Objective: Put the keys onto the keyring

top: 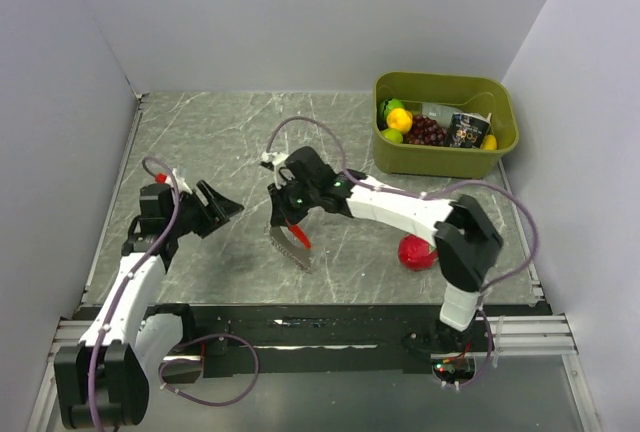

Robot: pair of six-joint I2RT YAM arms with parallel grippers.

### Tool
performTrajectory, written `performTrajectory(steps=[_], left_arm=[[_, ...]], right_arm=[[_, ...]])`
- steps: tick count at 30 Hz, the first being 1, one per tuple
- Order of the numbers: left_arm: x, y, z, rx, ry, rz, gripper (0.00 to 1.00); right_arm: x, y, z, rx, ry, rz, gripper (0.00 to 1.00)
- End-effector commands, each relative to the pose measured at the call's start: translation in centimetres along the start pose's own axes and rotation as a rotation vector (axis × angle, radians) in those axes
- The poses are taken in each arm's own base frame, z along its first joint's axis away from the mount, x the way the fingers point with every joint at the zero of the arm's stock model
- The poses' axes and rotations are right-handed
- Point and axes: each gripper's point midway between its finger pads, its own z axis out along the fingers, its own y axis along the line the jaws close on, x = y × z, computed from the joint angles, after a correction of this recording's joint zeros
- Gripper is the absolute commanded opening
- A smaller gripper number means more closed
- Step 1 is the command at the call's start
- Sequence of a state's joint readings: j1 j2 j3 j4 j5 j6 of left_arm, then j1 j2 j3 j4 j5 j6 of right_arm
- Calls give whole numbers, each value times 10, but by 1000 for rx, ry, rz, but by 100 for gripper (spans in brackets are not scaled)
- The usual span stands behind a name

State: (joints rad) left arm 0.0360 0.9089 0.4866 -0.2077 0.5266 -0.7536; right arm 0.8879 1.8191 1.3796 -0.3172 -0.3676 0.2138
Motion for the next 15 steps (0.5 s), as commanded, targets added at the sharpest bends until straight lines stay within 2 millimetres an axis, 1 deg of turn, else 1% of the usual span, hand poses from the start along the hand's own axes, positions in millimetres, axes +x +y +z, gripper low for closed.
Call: performTrajectory(steps=[1,2,3,4,5,7,8,9,10,11,13,15], left_arm=[[-19,-59,-24,204,-38,178,72],[-19,-66,-27,235,-34,197,72],[-21,-76,-32,269,-45,230,72],[-21,-83,-36,295,-45,249,72],[-18,-90,-40,331,-33,270,71],[-18,-106,-49,386,-38,326,71],[-16,-112,-53,410,-35,347,71],[-15,-122,-59,440,-37,378,71],[-16,-127,-63,460,-43,396,71],[-9,-135,-67,493,-23,419,71],[-3,-152,-75,549,-18,464,70],[5,-165,-83,594,-7,502,69]], right_arm=[[-37,26,-45,-89,-180,-77,0],[-42,32,-58,-99,-212,-90,0],[-44,35,-63,-108,-227,-100,0],[-42,37,-67,-119,-236,-109,0],[-47,44,-78,-129,-266,-127,0],[-45,48,-85,-147,-282,-144,0],[-50,53,-96,-156,-316,-161,0],[-50,56,-99,-165,-326,-172,0],[-48,56,-101,-167,-331,-179,0],[-52,60,-109,-173,-360,-199,0],[-49,64,-113,-193,-368,-216,0],[-53,71,-122,-217,-406,-250,0]])
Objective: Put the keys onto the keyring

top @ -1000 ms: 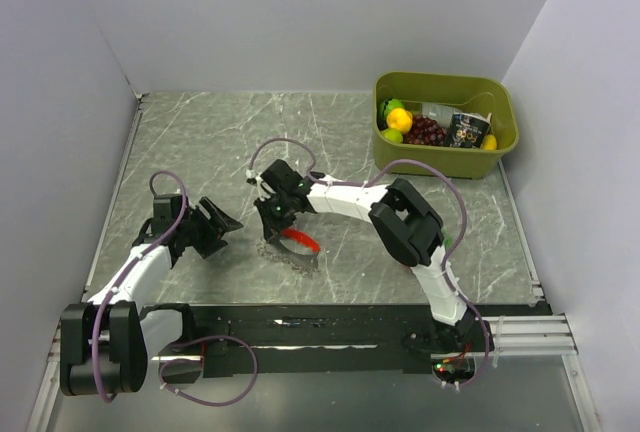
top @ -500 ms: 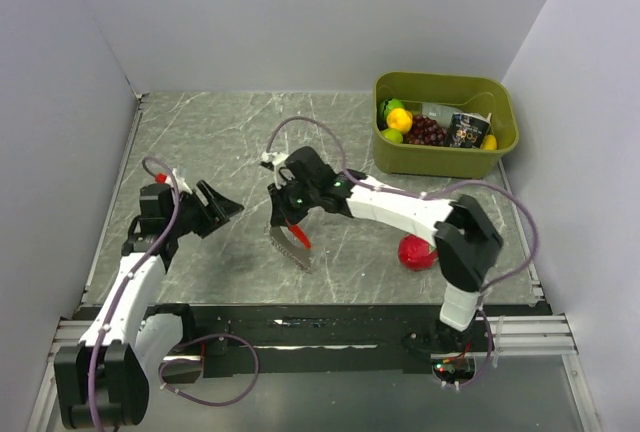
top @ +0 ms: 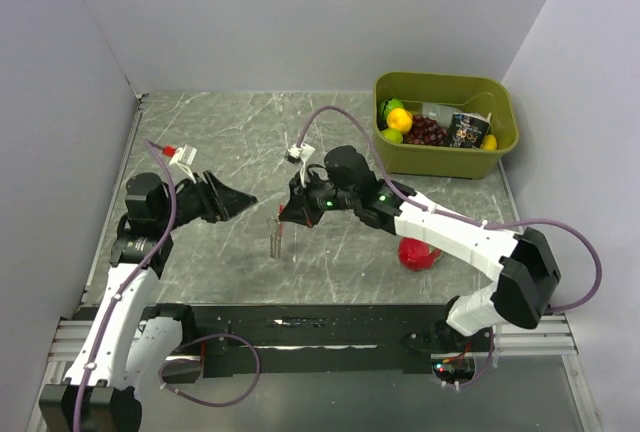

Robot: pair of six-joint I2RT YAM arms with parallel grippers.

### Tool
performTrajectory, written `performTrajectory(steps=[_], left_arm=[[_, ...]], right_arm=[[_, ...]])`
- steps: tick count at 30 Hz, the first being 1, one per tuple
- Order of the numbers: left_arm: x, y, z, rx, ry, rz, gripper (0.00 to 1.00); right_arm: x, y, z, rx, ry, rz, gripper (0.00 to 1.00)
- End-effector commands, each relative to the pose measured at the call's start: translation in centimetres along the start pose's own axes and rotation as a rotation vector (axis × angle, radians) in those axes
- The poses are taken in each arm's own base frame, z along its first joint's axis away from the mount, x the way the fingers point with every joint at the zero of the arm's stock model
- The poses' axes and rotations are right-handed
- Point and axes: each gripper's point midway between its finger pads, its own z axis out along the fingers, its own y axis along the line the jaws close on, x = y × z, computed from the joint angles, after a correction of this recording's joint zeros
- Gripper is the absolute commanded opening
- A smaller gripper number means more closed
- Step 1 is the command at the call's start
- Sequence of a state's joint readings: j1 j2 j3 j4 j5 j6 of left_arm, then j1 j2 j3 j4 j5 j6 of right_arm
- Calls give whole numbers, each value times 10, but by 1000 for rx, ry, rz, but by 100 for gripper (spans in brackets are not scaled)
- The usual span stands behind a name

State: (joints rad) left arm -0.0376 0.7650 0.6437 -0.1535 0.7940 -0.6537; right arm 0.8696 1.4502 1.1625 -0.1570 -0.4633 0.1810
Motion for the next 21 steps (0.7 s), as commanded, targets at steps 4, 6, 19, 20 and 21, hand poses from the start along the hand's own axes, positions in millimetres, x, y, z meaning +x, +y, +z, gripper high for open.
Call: performTrajectory(steps=[4,6,19,20,21], left_arm=[[-5,-71,-5,218,11,205,67],[-1,-77,-4,235,21,220,64],[9,-104,-2,350,64,260,59],[11,-106,-3,363,73,259,58],[12,-107,-3,369,76,260,57]], right_arm=[[-36,30,-28,-102,-165,-136,0],[-39,35,-32,-119,-178,-155,0],[-47,50,-55,-142,-228,-212,0],[-49,51,-57,-144,-234,-220,0],[-49,51,-57,-144,-234,-221,0]])
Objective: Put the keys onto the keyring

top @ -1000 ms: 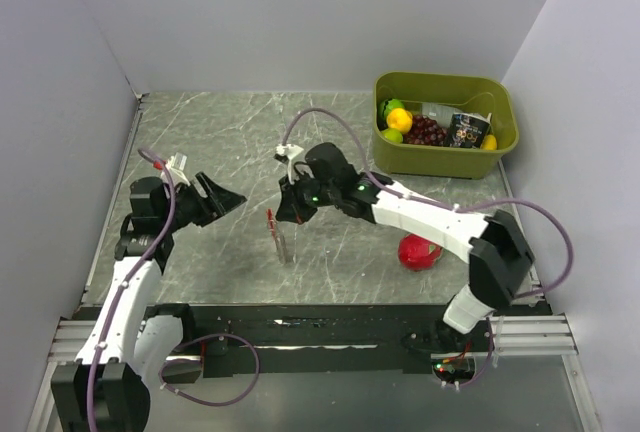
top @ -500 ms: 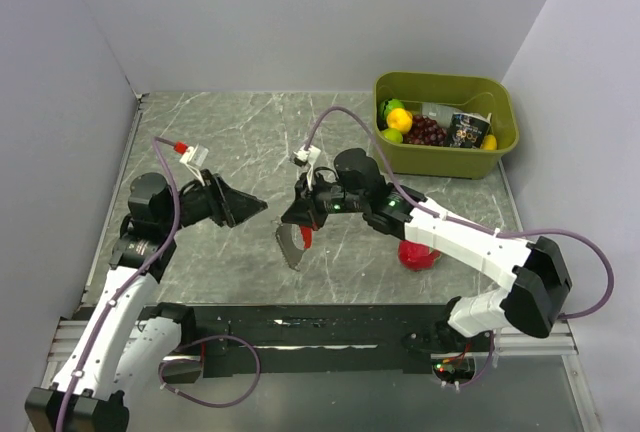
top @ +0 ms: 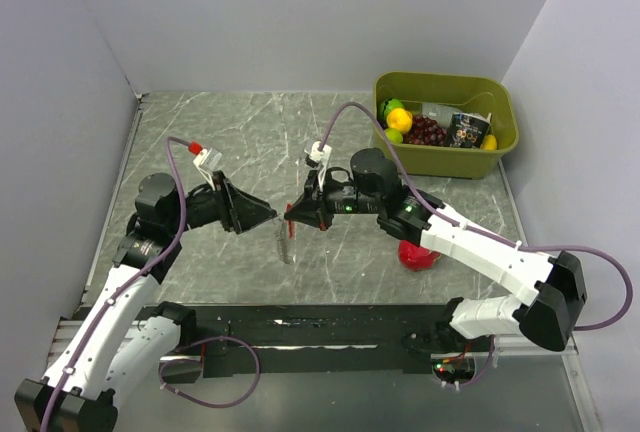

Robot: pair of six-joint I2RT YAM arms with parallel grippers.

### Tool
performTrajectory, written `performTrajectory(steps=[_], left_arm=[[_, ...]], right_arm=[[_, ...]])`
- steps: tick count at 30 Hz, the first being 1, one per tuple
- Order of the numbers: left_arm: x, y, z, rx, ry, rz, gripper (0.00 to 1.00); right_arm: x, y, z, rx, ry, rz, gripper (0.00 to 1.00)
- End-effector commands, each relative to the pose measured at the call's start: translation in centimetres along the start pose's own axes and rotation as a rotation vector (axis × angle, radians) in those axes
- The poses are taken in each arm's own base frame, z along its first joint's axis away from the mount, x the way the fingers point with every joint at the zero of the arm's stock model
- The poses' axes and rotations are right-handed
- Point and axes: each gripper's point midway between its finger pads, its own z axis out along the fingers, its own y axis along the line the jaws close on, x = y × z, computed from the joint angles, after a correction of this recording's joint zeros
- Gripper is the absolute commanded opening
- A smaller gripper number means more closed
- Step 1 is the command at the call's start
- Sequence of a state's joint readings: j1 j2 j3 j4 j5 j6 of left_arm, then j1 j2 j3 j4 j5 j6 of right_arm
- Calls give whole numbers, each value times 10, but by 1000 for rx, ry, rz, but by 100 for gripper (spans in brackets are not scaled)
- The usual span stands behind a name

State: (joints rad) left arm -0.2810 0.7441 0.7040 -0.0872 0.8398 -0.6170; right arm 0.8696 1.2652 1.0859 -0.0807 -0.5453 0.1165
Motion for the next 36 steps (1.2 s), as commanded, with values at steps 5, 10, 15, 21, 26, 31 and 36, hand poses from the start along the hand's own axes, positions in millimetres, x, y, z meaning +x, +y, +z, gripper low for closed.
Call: performTrajectory(steps=[5,10,15,21,26,31,36], left_arm=[[-16,-32,1,130,-22,101,53],[-18,-23,3,81,-37,106,50],[-19,-16,5,49,-56,97,42],[-18,-17,6,63,-44,100,40],[-15,-30,7,135,-21,113,46],[-9,-35,9,169,23,124,50],[-5,-33,15,167,50,129,44]], right_arm=[[-27,10,-11,-21,-95,-77,0],[-29,14,-14,-34,-100,-85,0],[-31,17,-17,-39,-106,-97,0],[-32,16,-19,-30,-113,-102,0],[-31,18,-18,-44,-108,-102,0],[-28,18,-15,-58,-86,-104,0],[-28,20,-16,-69,-74,-115,0]])
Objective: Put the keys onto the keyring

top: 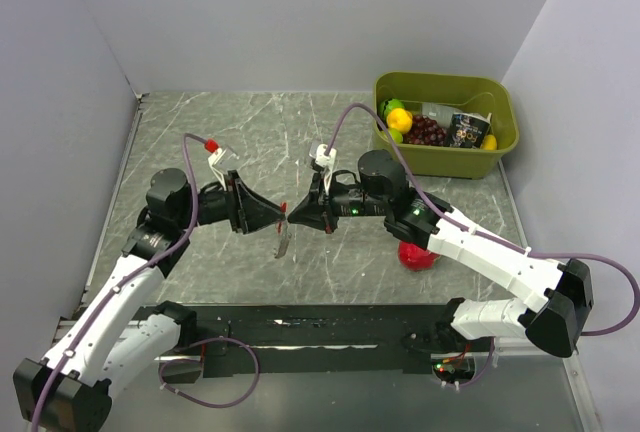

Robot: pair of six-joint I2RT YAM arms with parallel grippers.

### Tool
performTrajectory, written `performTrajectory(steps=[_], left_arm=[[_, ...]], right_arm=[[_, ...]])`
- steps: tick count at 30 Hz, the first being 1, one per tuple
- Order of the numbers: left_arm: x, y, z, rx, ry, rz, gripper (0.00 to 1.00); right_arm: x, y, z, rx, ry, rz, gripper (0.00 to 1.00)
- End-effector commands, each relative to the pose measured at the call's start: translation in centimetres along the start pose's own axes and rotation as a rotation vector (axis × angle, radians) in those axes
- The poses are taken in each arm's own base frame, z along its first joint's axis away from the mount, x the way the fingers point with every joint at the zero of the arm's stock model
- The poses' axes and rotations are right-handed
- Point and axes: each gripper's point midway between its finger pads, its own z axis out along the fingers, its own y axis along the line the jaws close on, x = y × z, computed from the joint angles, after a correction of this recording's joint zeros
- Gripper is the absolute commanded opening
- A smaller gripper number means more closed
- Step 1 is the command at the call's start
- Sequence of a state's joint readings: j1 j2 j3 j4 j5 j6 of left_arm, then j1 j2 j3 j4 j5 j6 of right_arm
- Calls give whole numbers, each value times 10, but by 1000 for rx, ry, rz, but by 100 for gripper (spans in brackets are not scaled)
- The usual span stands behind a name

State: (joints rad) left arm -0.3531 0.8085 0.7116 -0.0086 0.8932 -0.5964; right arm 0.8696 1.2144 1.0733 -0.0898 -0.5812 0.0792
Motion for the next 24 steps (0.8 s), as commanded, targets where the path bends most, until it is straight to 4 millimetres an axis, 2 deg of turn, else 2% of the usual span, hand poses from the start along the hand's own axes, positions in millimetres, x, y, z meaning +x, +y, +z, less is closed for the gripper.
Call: performTrajectory(steps=[1,5,8,21,24], left_arm=[[-14,-18,2,59,-7,91,42],[-13,-17,6,59,4,98,30],[-11,-19,9,72,18,99,27],[5,-7,15,12,76,77,27],[6,-5,14,2,75,79,31]], right_arm=[[-21,6,-4,-27,-49,-64,0],[-21,5,-5,-19,-46,-64,0],[-23,5,-6,-11,-55,-63,0],[-29,5,-9,-1,-65,-71,0],[-27,5,-10,4,-65,-71,0]])
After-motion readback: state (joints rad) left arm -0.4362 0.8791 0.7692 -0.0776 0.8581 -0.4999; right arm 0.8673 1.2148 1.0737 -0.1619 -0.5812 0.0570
